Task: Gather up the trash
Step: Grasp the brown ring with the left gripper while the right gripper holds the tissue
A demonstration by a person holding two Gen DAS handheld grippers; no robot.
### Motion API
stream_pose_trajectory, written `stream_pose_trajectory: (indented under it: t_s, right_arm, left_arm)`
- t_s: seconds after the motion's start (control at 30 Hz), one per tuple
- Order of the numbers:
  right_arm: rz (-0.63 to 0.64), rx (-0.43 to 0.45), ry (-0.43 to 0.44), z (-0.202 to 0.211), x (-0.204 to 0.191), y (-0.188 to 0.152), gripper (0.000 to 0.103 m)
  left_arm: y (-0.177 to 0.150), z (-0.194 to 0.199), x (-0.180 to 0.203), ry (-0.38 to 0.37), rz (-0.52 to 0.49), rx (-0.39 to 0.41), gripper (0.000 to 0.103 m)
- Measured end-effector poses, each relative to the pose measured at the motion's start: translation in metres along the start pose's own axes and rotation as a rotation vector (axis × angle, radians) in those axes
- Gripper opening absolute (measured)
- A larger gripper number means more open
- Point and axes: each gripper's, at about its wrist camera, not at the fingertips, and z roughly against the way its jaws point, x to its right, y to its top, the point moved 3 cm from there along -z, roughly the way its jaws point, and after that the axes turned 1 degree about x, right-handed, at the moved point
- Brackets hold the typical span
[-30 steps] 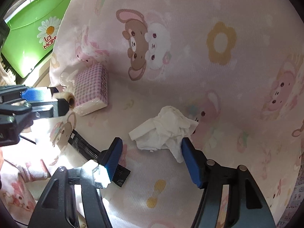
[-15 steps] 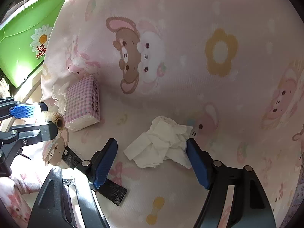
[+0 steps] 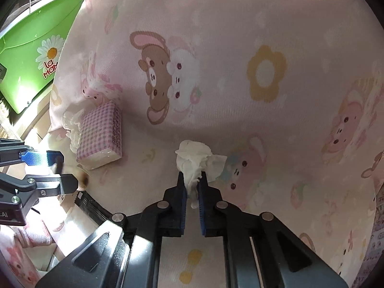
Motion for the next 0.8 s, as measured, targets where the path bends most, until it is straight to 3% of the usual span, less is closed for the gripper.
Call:
stream_pose_trajectory:
  t_s: [0.13, 0.23, 0.33, 0.37, 0.4, 0.53, 0.63, 0.8]
  right_arm:
    - [0.052, 0.004, -0.028, 0.005, -0.005, 0.0, 0.01]
    - [0.074, 0.001, -0.045, 0.004, -0.012, -0.004, 0.01]
    - [0.07, 0.004, -0.033, 0.007, -0.014, -0.006, 0.01]
    - [0.074, 0.008, -0.035, 0.008, -0.016, -0.005, 0.01]
    - [0.078, 0.012, -0.039, 0.012, -0.014, -0.008, 0.01]
    - [0.088, 0.014, -0.044, 0.012, -0.018, -0.008, 0.01]
    - [0.09, 0.013, -0.043, 0.012, -0.018, -0.008, 0.01]
    - [0.087, 0.027, -0.049, 0.016, -0.011, -0.007, 0.01]
  left_arm:
    - [0.001, 0.0, -0.001, 0.021, -0.001, 0.011, 0.064]
    - [0.001, 0.003, 0.006, 0.052, -0.034, 0.033, 0.064]
    - [0.001, 0.003, 0.008, 0.08, -0.053, 0.034, 0.049]
    - [0.0, 0.001, 0.008, 0.078, -0.053, 0.02, 0.033]
    - [0.0, -0.001, 0.008, 0.079, -0.048, 0.007, 0.027]
    - [0.0, 0.002, 0.003, 0.075, -0.033, 0.016, 0.024]
    - [0.0, 0.007, -0.002, 0.075, -0.033, 0.026, 0.002]
    - [0.003, 0.018, -0.001, 0.074, -0.063, 0.062, 0.003]
